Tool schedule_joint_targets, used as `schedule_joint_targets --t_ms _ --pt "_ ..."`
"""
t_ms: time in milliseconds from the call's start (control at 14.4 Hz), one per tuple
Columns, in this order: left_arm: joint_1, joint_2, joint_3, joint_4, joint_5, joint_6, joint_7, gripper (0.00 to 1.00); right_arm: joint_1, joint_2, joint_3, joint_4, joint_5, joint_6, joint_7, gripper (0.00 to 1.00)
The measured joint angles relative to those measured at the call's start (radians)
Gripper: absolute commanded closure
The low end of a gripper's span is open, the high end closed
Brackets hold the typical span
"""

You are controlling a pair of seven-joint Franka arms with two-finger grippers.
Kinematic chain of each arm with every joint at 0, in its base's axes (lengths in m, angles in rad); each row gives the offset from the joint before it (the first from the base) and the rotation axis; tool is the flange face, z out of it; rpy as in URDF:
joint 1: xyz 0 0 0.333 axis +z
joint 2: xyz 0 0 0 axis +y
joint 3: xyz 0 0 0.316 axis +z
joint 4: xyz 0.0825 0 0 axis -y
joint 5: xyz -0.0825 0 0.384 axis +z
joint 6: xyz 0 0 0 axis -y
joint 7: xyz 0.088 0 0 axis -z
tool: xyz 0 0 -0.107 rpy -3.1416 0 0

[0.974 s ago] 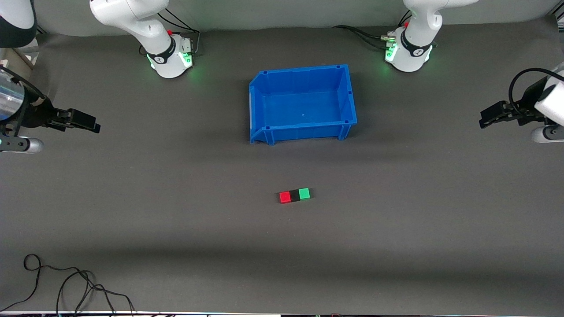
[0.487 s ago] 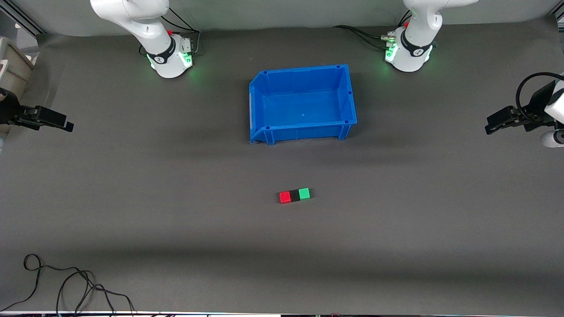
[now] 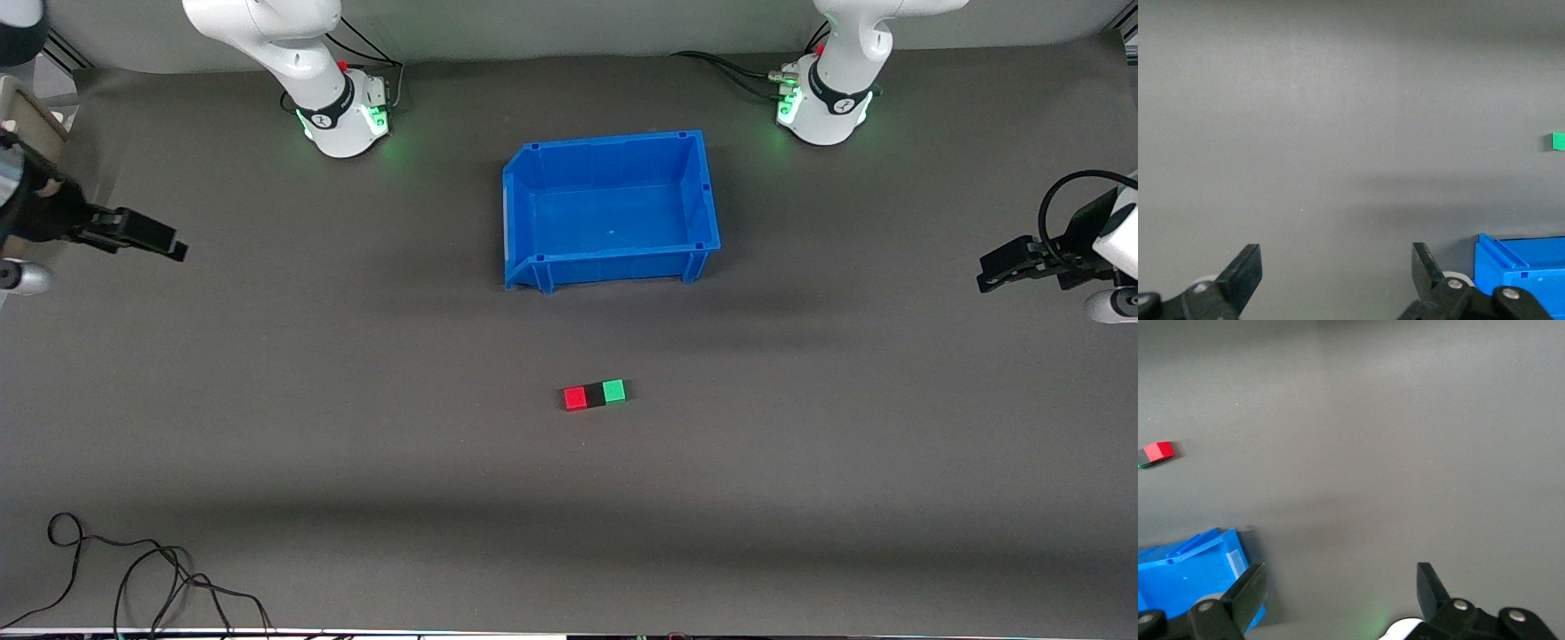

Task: Attach green and red cubes to black cube

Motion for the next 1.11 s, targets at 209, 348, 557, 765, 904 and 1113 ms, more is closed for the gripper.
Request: schedule_joint_targets --t_ms 209,348,557,765,904,1113 --pt "-0.012 0.0 0.01 0.0 0.001 -0.006 0.001 0.0 -0.003 -0.014 0.035 -0.023 -0.016 0.022 0.018 0.0" --pt "-0.011 0.0 0.011 0.0 0.001 -0.01 0.0 0.0 -0.008 -0.027 0.035 -0.053 -0.019 0.042 0.018 0.0" --pt "-0.002 0.0 0.013 0.0 0.002 -0.021 -0.002 0.0 -0.01 -0.039 0.037 -0.088 -0.029 0.072 0.018 0.0" --pt "0.007 0.001 0.014 0.0 0.002 -0.022 -0.002 0.0 -0.01 -0.039 0.038 -0.091 -0.033 0.09 0.017 0.0" --pt "0.007 0.001 0.014 0.0 0.002 -0.023 -0.002 0.0 -0.01 -0.039 0.037 -0.09 -0.035 0.105 0.013 0.0" --pt "0.021 0.001 0.001 0.0 0.002 -0.023 -0.006 0.0 -0.011 -0.039 0.035 -0.089 -0.035 0.108 0.011 0.0"
